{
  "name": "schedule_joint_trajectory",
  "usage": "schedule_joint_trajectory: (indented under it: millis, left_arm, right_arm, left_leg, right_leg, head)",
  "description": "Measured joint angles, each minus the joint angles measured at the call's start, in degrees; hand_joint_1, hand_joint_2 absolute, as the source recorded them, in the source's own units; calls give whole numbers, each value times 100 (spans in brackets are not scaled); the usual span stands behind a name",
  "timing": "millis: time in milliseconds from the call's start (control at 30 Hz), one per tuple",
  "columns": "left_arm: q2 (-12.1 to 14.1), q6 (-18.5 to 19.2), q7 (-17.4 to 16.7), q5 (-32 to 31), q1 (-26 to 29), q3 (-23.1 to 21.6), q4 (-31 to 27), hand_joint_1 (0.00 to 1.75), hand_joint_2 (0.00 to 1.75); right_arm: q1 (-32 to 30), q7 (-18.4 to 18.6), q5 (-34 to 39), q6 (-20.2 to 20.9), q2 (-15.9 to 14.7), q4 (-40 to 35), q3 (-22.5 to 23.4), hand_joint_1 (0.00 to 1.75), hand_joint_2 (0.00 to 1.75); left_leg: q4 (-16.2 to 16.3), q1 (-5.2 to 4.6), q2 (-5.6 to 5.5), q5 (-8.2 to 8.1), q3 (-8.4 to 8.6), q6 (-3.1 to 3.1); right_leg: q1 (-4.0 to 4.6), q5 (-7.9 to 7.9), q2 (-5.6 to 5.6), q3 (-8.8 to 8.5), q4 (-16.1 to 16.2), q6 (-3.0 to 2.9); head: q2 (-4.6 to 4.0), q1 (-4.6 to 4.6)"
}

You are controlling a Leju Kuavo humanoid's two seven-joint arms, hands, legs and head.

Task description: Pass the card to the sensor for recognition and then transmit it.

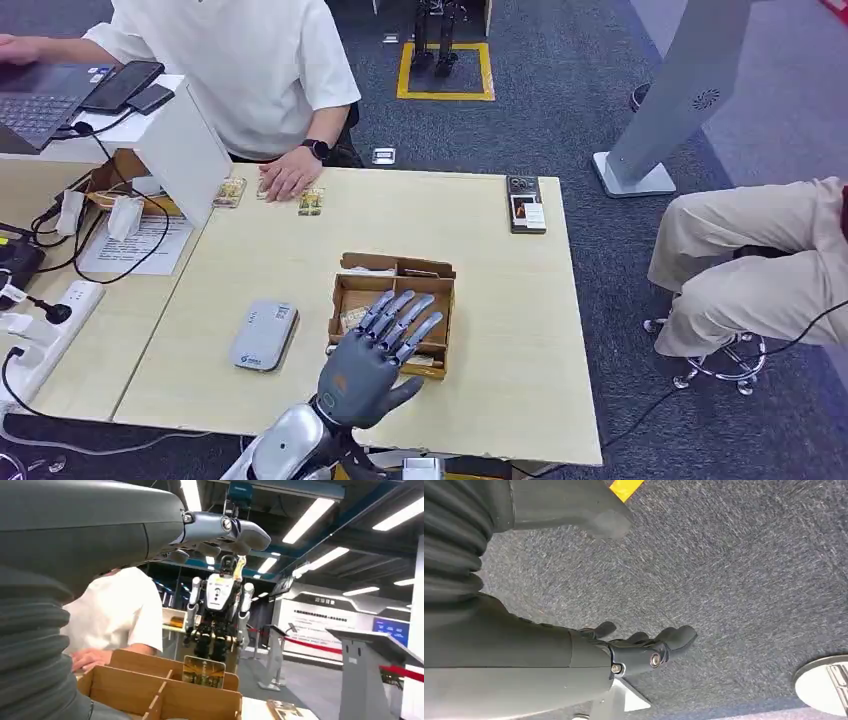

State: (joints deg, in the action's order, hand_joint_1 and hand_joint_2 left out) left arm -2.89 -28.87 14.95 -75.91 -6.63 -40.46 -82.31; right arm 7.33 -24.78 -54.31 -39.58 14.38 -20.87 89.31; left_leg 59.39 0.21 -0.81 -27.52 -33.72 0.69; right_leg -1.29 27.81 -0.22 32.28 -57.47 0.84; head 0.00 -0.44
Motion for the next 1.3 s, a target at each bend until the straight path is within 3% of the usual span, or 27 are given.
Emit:
schedule_joint_trajectory:
  millis: [233,533,733,1300]
  left_arm:
    - [0,120,-153,-115,-62,-55,85,0,175]
    - [15,256,-750,-660,-104,-72,256,0,175]
    - [17,371,-933,-806,-132,-72,424,0,175]
    - [68,848,-1014,-629,-162,-72,953,0,175]
  right_arm:
    - [0,17,42,0,0,0,0,0,175]
    - [-5,79,61,0,0,-7,0,0,175]
    - [-4,124,85,0,0,-15,0,0,175]
    - [-5,142,116,0,0,-39,0,0,175]
  left_leg:
    - [0,0,0,0,0,0]
    - [0,0,0,0,0,0]
    - [0,0,0,0,0,0]
    - [0,0,0,0,0,0]
  right_leg:
    - [0,0,0,0,0,0]
    - [0,0,0,0,0,0]
    - [0,0,0,0,0,0]
    - [0,0,0,0,0,0]
  head:
    - [2,0]
    - [0,0]
    - [2,0]
    - [0,0]
